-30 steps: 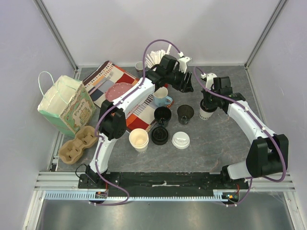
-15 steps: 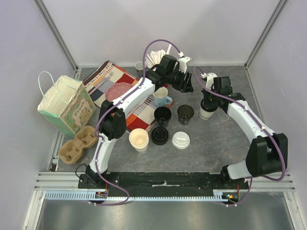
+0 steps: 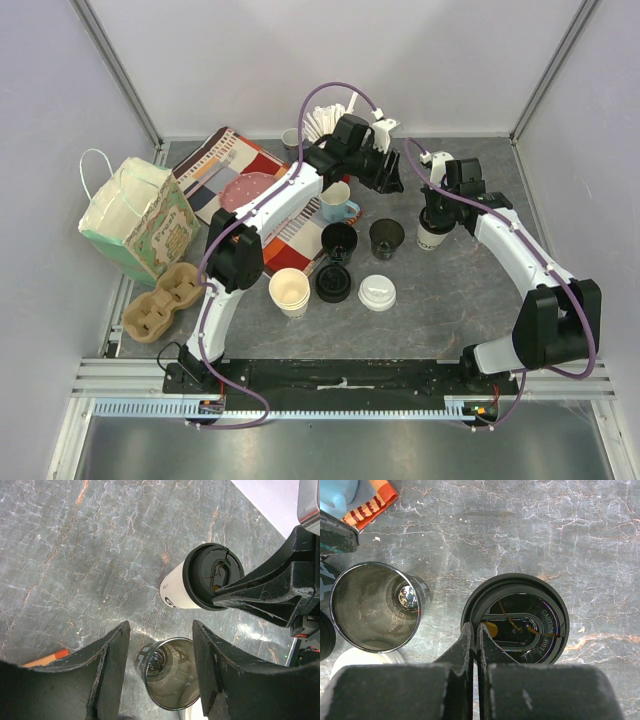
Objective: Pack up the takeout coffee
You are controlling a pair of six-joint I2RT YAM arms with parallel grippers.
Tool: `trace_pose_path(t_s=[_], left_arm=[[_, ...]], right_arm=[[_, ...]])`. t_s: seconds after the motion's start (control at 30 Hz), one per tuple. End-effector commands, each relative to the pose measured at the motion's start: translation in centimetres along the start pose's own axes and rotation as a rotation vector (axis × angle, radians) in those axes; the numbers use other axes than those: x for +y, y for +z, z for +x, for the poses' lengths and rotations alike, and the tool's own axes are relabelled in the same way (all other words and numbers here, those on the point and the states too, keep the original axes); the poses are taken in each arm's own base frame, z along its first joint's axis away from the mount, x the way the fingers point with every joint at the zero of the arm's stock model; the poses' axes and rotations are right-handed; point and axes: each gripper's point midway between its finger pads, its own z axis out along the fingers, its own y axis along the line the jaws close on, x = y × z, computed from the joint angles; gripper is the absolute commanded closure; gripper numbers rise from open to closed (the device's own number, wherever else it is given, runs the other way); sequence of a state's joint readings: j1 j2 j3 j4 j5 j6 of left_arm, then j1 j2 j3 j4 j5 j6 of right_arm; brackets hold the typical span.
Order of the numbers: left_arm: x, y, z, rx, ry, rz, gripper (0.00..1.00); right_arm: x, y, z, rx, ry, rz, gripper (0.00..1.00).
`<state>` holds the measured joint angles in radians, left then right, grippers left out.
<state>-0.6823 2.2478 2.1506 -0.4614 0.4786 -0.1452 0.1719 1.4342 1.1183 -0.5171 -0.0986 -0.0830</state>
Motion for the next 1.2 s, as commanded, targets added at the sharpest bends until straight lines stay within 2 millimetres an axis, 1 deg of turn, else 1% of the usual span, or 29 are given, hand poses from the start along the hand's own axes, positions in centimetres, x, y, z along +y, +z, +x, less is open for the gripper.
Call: trace_pose_path(t_s=[0.0, 0.4, 0.53, 0.6, 0.63, 0.8, 0.9, 0.97, 1.07, 1.1, 1.17], left_arm=[[-2.0, -1.3, -2.6, -0.065, 0.084, 0.041, 0.40], [-2.0, -1.3, -2.6, -0.066, 0.097, 0.034, 0.40], [-2.0, -1.3, -2.5, -0.064, 0.098, 0.035, 0.40], [-2.1, -1.3, -2.6, -0.065, 0.102, 0.035, 0.40], [-2.1, -1.4, -2.7, -0.067, 0.103, 0.036, 0.40], [-2.1, -1.4, -2.7, -0.067, 0.107, 0.034, 0.39], [-2.1, -1.5, -2.7, -0.068, 0.106, 0.034, 0.39], [-2.2, -1.5, -2.7, -0.068, 0.109, 0.035, 0.39], [-2.3, -1.5, -2.8, -0.069, 0.111, 0.037, 0.39], [-2.2, -1.4, -2.8, -0.069, 0.111, 0.036, 0.39], [-2.1, -1.5, -2.8, -0.070, 0.113, 0.034, 0.39]], right_arm=[[-0.2, -1.9, -2.2, -0.065, -0.009, 0.009, 1.00], [0.0, -1.8, -2.3, -0.066, -0.002, -0.002, 1.00], [0.0, -1.2, -1.4, -0.052, 0.008, -0.007, 1.00], [0.0, -1.2, -1.3, -0.059, 0.020, -0.006, 1.00], [0.1, -1.0, -0.9, -0.052, 0.025, -0.012, 1.00], [-0.2, -1.0, -0.8, -0.058, 0.032, -0.002, 1.00], [0.0, -1.1, -0.8, -0.058, 0.033, -0.009, 0.99], [0.0, -1.2, -0.7, -0.057, 0.036, -0.008, 0.98], [0.0, -1.1, -0.5, -0.051, 0.036, -0.009, 0.90], [0.1, -1.1, -0.4, -0.048, 0.037, -0.010, 0.86], [0.1, -1.3, -0.6, -0.051, 0.036, -0.010, 0.84]])
